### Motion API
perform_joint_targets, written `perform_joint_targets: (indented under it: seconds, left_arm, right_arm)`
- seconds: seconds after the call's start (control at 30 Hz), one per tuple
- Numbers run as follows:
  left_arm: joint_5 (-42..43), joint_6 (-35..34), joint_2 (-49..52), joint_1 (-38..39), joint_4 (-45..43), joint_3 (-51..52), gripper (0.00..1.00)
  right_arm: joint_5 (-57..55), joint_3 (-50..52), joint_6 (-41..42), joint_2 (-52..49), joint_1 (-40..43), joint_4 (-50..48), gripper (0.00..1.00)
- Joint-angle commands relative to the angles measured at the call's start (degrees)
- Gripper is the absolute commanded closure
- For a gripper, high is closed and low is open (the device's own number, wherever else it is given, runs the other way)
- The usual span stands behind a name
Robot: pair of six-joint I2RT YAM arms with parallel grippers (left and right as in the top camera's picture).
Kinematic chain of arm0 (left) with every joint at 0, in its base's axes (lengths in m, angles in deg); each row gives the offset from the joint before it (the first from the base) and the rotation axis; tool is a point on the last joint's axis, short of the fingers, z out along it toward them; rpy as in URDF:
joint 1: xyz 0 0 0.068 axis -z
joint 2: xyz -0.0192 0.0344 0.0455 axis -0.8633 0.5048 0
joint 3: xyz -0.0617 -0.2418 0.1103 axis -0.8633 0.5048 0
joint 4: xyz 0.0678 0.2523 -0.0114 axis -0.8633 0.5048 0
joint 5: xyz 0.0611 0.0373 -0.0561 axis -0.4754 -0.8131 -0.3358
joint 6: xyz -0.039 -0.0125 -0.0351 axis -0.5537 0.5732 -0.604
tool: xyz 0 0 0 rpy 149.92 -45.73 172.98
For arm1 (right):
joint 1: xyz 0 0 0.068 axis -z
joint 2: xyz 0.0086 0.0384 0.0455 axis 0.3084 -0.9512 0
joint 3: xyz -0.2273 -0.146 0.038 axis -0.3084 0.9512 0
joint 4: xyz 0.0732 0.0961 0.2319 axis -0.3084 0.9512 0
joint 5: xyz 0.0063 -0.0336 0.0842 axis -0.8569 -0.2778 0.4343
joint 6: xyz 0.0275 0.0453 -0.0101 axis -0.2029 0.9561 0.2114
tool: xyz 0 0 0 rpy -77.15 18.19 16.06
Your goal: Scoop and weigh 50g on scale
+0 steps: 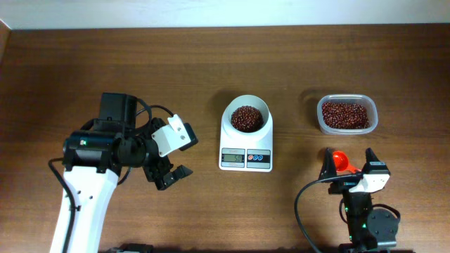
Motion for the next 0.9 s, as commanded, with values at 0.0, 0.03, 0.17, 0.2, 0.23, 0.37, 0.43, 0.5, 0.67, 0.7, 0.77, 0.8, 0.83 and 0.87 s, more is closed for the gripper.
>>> perform_joint_targets:
  seconds: [0.0,0.03,0.17,0.2,0.23,0.37,0.43,0.5,0.67,0.7,0.77,0.8,0.83,0.87]
  left_arm:
    - [0.2,-0.3,-0.1,-0.3,0.1,-0.7,0.01]
    - [0.2,-0.3,-0.1,-0.3,0.1,-0.7,0.01]
    - [0.2,-0.3,-0.1,-0.3,0.1,-0.7,0.01]
    - [0.2,-0.3,-0.1,-0.3,0.1,-0.7,0.01]
    - [0.2,-0.3,-0.1,-0.3,0.1,-0.7,0.01]
    - [0.2,-0.3,-0.1,-0.3,0.1,-0.7,0.01]
    - [0.2,-0.3,-0.1,-0.3,0.1,-0.7,0.01]
    - [0.2,-0.3,-0.1,-0.3,0.1,-0.7,0.01]
    - [0.2,-0.3,-0.1,-0.3,0.1,-0.7,0.01]
    - [0.2,-0.3,-0.1,-0.3,0.1,-0.7,0.01]
    - [0.2,-0.3,-0.1,-0.3,0.1,-0.7,0.01]
    - [0.2,-0.3,-0.1,-0.3,0.1,-0.7,0.01]
    - [0.2,-0.3,-0.1,-0.3,0.1,-0.7,0.01]
    - [0.2,-0.3,-0.1,-0.3,0.1,-0.7,0.01]
  right_arm:
    - [-0.3,0.3,0.2,0.7,0.3,2.4,0.01]
    - [-0.3,0.3,0.2,0.7,0.3,3.3,0.01]
    - [-0.2,0.3,-1.1,0.7,0.3,4.1,0.01]
    - [-0.2,0.3,-1.1,0.7,0.3,4.1,0.01]
    - [-0.2,0.3,-1.1,0.7,0.3,4.1,0.01]
    - [-0.3,0.3,-1.1,0.7,0.3,4.0,0.01]
    - [-0.3,0.3,-1.1,0.7,0.4,4.0,0.01]
    - [-0.3,0.3,-1.1,0.7,0.3,4.0,0.01]
    - [-0.4,0.3,-1.1,0.7,1.2,4.0,0.01]
    - [0.0,0.3,-1.2,0.7,1.8,4.0,0.01]
    - [1.0,0.3,-3.7,0.7,2.6,4.2,0.01]
    - [1.3,0.3,-6.7,0.7,2.6,4.2,0.01]
    - [1.3,0.3,-10.1,0.7,2.6,4.2,0.01]
    - [1.2,0.3,-11.8,0.7,2.6,4.2,0.01]
